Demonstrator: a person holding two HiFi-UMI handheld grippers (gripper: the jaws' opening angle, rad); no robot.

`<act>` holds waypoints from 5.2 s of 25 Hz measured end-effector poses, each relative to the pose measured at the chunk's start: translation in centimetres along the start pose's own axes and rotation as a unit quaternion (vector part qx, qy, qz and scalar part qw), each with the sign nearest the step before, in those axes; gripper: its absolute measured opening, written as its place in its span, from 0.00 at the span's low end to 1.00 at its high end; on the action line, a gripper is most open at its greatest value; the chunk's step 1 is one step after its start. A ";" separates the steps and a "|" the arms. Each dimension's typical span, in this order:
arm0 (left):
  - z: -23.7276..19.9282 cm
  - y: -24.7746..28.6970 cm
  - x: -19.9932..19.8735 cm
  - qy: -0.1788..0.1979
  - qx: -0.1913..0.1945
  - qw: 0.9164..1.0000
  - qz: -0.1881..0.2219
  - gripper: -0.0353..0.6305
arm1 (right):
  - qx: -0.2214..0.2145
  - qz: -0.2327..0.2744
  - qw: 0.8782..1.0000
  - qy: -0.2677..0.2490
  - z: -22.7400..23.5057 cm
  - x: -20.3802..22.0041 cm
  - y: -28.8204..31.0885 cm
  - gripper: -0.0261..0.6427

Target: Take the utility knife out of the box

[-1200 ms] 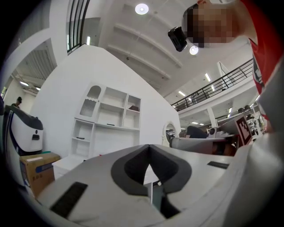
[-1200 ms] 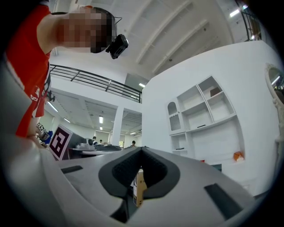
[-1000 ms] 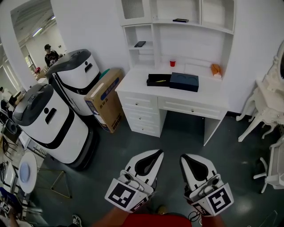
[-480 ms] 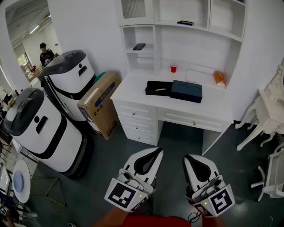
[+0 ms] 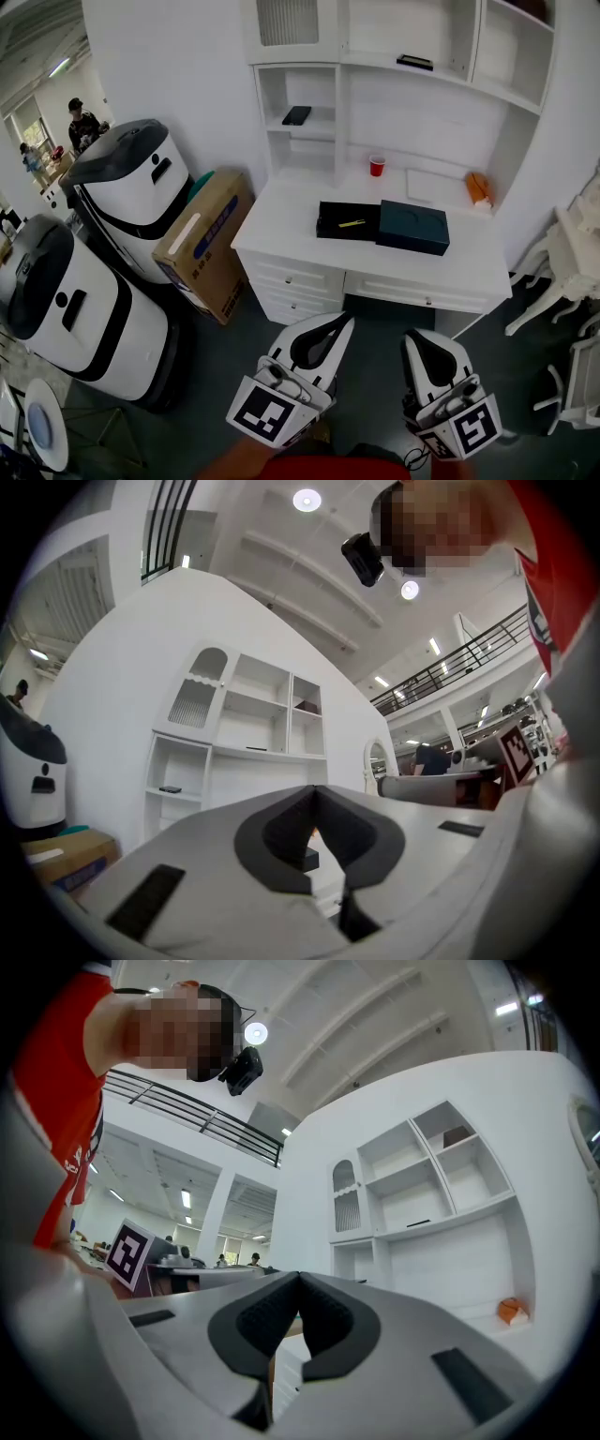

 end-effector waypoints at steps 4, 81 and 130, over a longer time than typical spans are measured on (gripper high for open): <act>-3.3 1.9 0.0 -0.006 0.007 1.000 -0.009 0.08 | 0.005 -0.014 1.000 -0.009 1.0 1.0 2.9 0.03; -32.3 40.4 24.4 0.134 0.184 0.766 -0.601 0.27 | 0.025 -0.099 0.995 0.003 29.1 17.0 26.1 0.03; -20.8 32.0 4.0 0.005 0.047 0.999 -0.019 0.19 | -0.001 -0.047 0.998 0.052 26.8 14.3 25.3 0.03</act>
Point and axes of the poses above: the fingertips, and each gripper's own axes: y forward along the fingers, z to its right, x out of its underside, the point moved 9 cm from there along -y, backward along the fingers, and after that the axes turned 10 degrees about -y, right-handed, at the moved point
